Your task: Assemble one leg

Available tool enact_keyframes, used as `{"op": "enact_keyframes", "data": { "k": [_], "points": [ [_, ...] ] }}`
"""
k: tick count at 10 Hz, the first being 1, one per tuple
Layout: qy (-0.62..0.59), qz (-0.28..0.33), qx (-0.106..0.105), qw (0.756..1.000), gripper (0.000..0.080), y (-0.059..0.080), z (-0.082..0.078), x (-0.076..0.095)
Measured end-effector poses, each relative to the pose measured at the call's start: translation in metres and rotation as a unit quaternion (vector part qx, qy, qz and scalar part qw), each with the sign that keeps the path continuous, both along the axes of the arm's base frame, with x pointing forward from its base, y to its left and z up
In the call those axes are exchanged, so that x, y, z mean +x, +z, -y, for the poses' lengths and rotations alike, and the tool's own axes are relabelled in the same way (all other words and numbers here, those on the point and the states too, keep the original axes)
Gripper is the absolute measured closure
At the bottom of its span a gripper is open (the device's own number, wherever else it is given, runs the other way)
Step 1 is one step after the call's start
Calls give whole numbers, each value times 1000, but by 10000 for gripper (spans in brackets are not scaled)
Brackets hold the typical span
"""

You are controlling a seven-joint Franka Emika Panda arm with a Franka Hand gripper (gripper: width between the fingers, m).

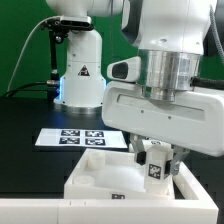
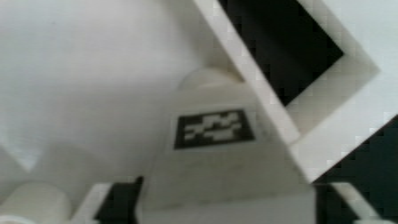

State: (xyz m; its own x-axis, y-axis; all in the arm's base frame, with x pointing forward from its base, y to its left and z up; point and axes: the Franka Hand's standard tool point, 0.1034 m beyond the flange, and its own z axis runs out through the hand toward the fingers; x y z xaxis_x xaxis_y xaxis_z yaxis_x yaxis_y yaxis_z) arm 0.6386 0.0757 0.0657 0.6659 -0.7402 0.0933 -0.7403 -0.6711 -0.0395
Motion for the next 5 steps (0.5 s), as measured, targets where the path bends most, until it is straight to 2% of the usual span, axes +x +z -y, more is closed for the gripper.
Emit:
{"op": "enact_keyframes", "data": {
  "k": [1, 3, 4, 5],
  "points": [
    [-2, 0, 1, 1000, 181, 0, 0, 0],
    [-18, 1, 3, 1000, 156, 0, -1, 0],
    [-88, 3, 16, 996, 151, 0, -3, 0],
    [-106, 3, 20, 994, 151, 0, -5, -1]
  ]
}}
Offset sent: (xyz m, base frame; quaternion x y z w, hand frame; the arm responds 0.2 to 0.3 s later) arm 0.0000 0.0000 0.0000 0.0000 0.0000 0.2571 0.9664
